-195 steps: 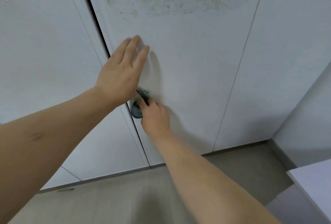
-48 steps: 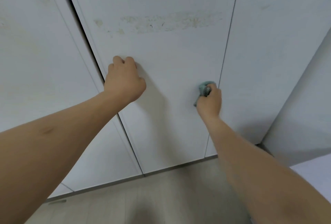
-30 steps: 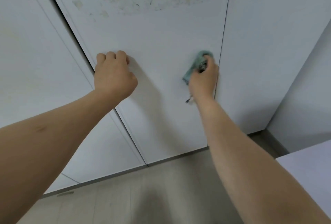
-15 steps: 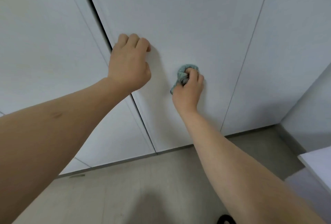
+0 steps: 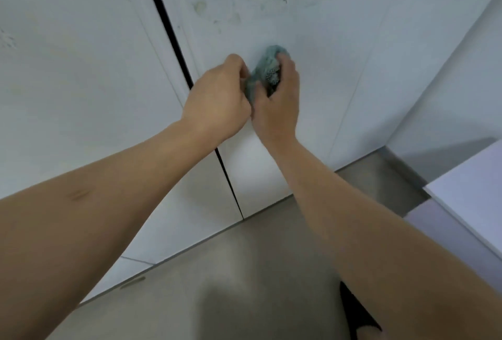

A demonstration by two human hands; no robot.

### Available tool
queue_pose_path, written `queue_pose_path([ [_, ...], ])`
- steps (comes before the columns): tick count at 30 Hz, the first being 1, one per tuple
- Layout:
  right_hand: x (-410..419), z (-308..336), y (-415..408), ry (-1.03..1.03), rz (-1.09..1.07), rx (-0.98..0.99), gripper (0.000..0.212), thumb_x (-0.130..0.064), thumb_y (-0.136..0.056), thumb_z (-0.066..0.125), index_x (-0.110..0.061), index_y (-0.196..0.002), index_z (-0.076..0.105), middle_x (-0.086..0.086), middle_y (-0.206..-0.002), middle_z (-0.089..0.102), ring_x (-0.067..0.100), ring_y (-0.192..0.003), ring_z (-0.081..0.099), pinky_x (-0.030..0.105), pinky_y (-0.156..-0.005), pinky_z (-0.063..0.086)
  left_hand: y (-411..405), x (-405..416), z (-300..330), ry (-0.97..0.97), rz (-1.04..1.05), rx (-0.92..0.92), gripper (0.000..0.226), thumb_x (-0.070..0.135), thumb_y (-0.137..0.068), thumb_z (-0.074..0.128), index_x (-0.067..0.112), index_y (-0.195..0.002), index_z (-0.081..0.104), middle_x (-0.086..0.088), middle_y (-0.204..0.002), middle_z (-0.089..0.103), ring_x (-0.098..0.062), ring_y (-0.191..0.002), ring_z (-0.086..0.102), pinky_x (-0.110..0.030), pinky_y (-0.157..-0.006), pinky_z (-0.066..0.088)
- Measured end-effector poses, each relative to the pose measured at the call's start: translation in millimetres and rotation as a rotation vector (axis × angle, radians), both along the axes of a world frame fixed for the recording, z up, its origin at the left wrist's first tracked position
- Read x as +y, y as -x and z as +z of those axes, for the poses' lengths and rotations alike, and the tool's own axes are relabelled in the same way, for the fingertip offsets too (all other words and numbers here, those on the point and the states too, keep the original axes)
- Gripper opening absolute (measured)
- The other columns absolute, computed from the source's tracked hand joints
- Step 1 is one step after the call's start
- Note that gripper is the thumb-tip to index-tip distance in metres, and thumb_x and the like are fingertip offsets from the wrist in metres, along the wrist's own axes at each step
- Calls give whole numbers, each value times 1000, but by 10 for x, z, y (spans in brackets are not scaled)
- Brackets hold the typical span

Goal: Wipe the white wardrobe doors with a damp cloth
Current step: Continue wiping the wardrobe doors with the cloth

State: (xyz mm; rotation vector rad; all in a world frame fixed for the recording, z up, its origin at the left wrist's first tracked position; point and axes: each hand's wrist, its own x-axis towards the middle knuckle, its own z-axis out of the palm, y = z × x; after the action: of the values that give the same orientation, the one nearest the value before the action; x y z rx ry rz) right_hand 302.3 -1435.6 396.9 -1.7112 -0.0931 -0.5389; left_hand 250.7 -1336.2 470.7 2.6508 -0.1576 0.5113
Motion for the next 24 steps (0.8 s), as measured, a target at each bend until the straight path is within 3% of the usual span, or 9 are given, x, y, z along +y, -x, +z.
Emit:
queue_pose_path([
  [3,234,-398,170,-61,52,116,55,-37,-83,56,-24,-136,50,0,-120,51,13,-101,58,40,-87,55,-19,-56,-97,-40,-41,46,29,7,-81,45,12,-109,54,-5,-100,61,-27,-86,59,-49,-75,53],
  [5,224,-710,153,-93,39,146,57,-37,-81,59,-26,-136,48,-1,-121,49,15,-102,59,41,-85,57,-78,-88,-263,-66,-70,55,29,4,-83,48,11,-111,54,-5,-105,58,-27,-88,58,-49,-77,53],
  [10,-162,-1735,-124,-177,-34,271,54,-1,-87,56,-33,-130,47,0,-119,53,20,-101,61,43,-78,60,-203,-177,-801,-231,-112,-136,45,-4,-78,50,8,-121,58,-8,-120,58,-27,-98,57,-39,-69,45],
  [12,-428,-2044,-249,-242,-62,421,53,0,-93,51,-30,-136,44,4,-124,57,21,-105,61,34,-81,59,-214,-196,-925,-280,-93,-203,44,-3,-78,49,7,-120,59,-9,-120,57,-30,-95,57,-37,-65,38],
  [14,-720,-2130,-387,-292,-78,464,60,-2,-96,51,-29,-147,38,3,-134,55,24,-117,58,41,-94,57,-239,-228,-947,-342,-62,-200,43,-1,-79,50,7,-121,57,-10,-120,56,-30,-94,56,-38,-64,39],
  [16,-936,-1896,-523,-291,-73,405,65,-6,-96,50,-33,-153,35,-2,-142,52,22,-124,55,47,-105,50,-260,-272,-895,-435,-11,-140,43,1,-80,50,7,-123,53,-10,-118,55,-31,-92,55,-40,-66,44],
  [19,-1061,-1119,-637,-168,-46,214,61,-12,-93,47,-36,-149,43,-7,-126,53,18,-111,56,39,-98,52,-324,-381,-707,-511,54,0,41,5,-82,48,9,-123,51,-10,-108,60,-30,-81,53,-36,-69,42],
  [21,-1025,-617,-594,-49,9,47,55,-8,-95,48,-29,-145,49,-6,-117,49,16,-111,53,29,-96,49,-363,-450,-522,-480,77,83,37,10,-86,48,9,-123,51,-13,-108,61,-31,-83,52,-36,-73,42],
  [24,-894,-293,-530,85,33,-79,57,-4,-94,49,-22,-148,45,3,-125,43,3,-107,47,9,-94,36,-380,-488,-275,-386,84,144,31,13,-88,47,9,-117,56,-16,-114,60,-36,-94,55,-36,-77,43],
])
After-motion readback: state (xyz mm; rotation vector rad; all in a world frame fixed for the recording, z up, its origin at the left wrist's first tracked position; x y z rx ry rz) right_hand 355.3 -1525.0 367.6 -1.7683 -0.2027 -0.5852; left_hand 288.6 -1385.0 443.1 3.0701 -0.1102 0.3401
